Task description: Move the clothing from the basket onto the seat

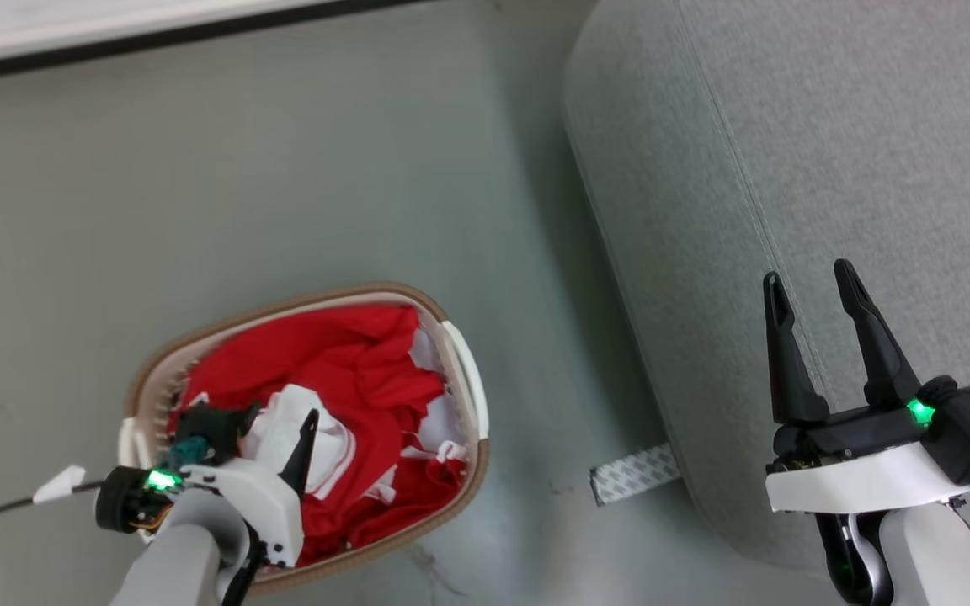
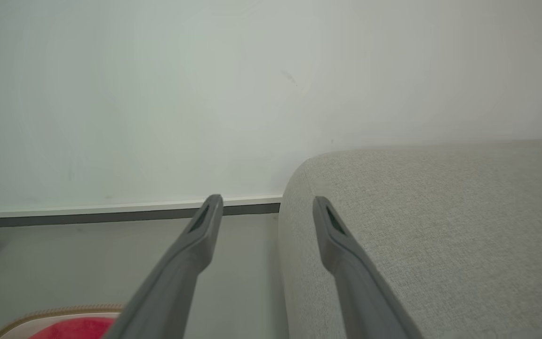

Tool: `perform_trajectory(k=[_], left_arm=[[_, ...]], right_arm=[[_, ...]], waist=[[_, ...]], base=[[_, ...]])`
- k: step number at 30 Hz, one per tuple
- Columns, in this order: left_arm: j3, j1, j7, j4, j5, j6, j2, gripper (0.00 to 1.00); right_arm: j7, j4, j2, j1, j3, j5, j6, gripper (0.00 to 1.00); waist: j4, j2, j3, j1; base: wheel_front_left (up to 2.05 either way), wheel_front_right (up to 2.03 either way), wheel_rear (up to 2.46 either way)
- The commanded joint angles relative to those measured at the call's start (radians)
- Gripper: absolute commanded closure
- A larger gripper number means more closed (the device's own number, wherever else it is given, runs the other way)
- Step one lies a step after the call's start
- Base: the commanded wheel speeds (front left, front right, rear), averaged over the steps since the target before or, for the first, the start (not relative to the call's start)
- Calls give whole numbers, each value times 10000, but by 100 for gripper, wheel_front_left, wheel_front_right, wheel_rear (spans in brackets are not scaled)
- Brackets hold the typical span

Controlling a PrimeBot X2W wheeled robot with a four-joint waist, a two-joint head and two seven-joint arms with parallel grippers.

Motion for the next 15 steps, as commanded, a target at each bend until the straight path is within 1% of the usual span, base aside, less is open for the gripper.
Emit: perform_trajectory(k=[1, 6, 9, 12, 15], left_arm=[[-132, -228, 65, 293, -166, 16, 180, 0], [-885, -947, 625, 1492, -749, 15, 497, 0], [-1131, -1344, 1102, 2119, -1174, 14, 741, 0], [-1450, -1741, 1424, 2503, -1329, 14, 914, 0], [-1742, -2075, 1988, 2942, -1454, 13, 1141, 0]], right_arm=[[5, -87, 9, -160, 26, 78, -21, 0], [5, -308, 10, -346, 99, 366, -21, 0], [5, -427, 10, -458, 121, 496, -21, 0], [5, -507, 10, -579, 190, 636, -21, 0], [5, -583, 12, -690, 263, 788, -21, 0]], waist=[[-470, 0, 536, -1], [-874, 0, 1187, -1], [-1066, 0, 1585, -1], [-1238, 0, 1968, -1], [-1368, 0, 2320, -1]], base=[[0, 0, 0], [0, 0, 0], [0, 0, 0], [0, 0, 0], [0, 0, 0]])
